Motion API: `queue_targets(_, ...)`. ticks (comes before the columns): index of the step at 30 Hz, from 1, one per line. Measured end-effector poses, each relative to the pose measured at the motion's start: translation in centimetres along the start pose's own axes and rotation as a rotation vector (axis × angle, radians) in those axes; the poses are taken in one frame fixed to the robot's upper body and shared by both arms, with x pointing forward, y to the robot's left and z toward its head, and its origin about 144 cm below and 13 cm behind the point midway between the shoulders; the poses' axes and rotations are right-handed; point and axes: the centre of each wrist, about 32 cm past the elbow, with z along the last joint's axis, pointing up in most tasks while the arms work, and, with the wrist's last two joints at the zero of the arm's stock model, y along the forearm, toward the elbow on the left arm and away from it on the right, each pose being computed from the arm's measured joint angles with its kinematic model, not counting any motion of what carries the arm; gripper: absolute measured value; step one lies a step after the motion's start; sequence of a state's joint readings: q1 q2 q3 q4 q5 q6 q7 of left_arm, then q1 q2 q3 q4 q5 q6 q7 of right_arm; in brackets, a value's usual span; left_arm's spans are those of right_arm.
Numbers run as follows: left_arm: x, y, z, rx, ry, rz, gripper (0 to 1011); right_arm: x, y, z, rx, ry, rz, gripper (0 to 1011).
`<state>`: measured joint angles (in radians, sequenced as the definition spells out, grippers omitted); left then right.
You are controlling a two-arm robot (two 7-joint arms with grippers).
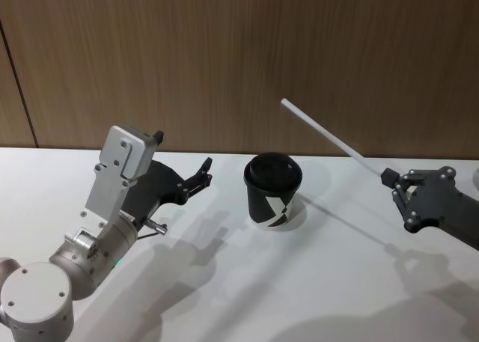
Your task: Pick up the straw with one hand, pass it to the other hand, and insert it into the cup.
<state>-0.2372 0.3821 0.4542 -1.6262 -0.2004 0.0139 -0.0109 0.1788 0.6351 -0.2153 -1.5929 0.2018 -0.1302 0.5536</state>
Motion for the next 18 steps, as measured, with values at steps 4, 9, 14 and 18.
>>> queue_targets(4,0.0,0.0,0.0,0.0,0.0,0.0,1003,-0.06,0.28,0.14,0.012,-0.002,0.009,0)
queue_targets(9,0.0,0.0,0.0,0.0,0.0,0.0,1003,-0.12,0.56,0.3,0.027,-0.003,0.018,0)
queue_targets(14,0.0,0.0,0.0,0.0,0.0,0.0,1003,-0.17,0.75,0.39,0.042,-0.003,0.025,0)
queue_targets(18,0.0,0.0,0.0,0.0,0.0,0.0,1003,-0.25,0.84,0.35,0.053,0.001,0.03,0)
